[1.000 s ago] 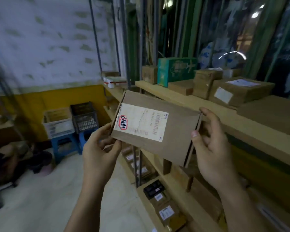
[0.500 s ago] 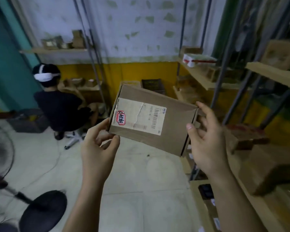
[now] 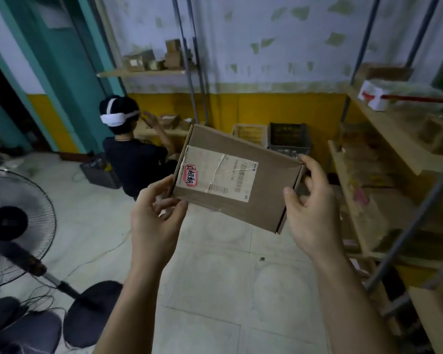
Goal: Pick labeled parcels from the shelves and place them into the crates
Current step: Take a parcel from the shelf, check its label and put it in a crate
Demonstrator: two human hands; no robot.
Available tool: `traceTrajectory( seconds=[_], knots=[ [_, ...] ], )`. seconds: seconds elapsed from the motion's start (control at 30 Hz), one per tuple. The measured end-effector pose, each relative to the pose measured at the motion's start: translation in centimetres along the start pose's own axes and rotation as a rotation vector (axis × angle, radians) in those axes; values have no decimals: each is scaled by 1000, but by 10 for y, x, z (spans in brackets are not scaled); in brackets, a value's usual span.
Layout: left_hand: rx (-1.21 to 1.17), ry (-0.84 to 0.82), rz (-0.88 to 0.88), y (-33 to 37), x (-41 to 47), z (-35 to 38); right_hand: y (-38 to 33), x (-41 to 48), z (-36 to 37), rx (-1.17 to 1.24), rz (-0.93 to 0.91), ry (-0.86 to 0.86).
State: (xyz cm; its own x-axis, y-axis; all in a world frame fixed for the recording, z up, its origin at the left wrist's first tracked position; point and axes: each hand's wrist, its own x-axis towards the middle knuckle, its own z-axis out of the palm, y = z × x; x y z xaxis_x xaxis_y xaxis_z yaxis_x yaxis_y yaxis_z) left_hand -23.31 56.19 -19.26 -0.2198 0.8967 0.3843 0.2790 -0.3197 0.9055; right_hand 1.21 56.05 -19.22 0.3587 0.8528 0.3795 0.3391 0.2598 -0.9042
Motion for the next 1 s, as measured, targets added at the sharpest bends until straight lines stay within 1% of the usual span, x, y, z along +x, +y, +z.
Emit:
traceTrajectory(
  seconds=[0.17, 0.33, 0.57, 0.7, 0.8, 0.93, 1.0],
  knots=[
    [16, 28, 30, 3, 58, 68, 26, 92, -12, -28, -27, -17],
    [55, 20, -19, -18, 108, 130, 61, 155, -17, -36, 3, -59],
    [3, -2, -3, -56, 202, 221, 110, 255, -12, -71, 20, 6],
    [-55, -34, -17, -94, 271, 278, 140, 325, 1, -77, 25, 41],
    [-61, -97, -4, -117, 335, 318, 157, 384, 15, -86, 32, 77],
    [-56, -152, 8, -138, 428, 363, 177, 470, 34, -158, 39, 118],
    [-44, -166, 42, -136, 447, 374, 179, 487, 37, -159, 13, 123]
  ],
)
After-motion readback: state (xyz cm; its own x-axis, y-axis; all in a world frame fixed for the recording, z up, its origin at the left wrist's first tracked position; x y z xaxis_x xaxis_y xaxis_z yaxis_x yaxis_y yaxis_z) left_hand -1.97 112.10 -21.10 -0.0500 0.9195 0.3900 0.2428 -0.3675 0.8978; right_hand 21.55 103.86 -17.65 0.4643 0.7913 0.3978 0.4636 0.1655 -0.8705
